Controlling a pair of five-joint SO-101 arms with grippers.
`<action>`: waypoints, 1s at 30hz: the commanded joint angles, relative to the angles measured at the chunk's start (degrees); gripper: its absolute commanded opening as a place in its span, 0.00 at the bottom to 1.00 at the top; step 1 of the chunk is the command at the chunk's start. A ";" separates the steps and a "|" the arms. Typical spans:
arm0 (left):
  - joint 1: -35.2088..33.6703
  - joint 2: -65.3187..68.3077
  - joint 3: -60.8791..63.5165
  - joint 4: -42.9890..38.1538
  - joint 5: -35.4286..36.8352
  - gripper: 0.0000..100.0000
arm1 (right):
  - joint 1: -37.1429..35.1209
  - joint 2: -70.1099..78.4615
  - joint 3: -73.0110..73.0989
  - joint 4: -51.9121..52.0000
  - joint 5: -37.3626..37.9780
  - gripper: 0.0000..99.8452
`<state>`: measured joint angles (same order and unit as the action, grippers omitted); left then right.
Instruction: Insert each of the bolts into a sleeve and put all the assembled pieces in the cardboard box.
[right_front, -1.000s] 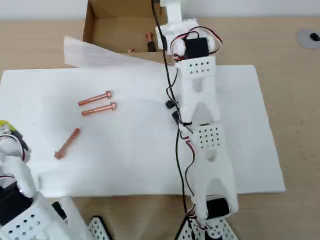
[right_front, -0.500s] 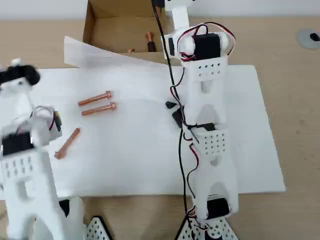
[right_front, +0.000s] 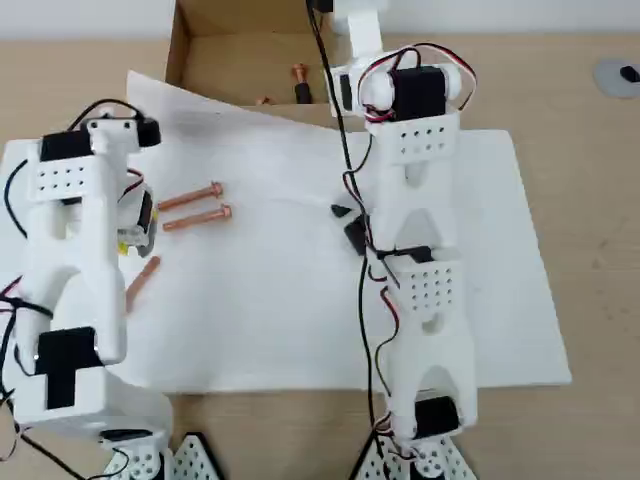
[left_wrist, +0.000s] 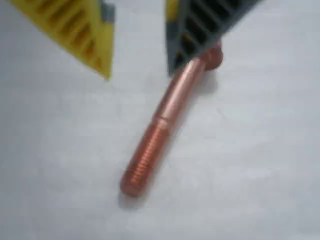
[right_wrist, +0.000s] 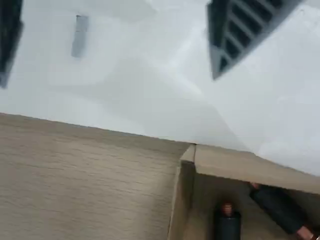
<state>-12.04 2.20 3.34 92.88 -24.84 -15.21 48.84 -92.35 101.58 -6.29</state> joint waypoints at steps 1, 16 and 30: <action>2.20 -0.04 -2.90 -0.09 -7.03 0.08 | 1.19 -7.43 4.00 1.05 -0.18 0.30; 4.84 -0.22 3.25 -28.75 -41.32 0.11 | 1.45 -30.11 46.29 0.88 0.09 0.30; 10.64 10.07 -1.76 -27.60 -43.78 0.11 | 4.00 -36.97 54.90 0.88 0.00 0.30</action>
<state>-1.76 11.34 5.63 64.48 -67.47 -12.22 16.48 -38.73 101.58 -6.29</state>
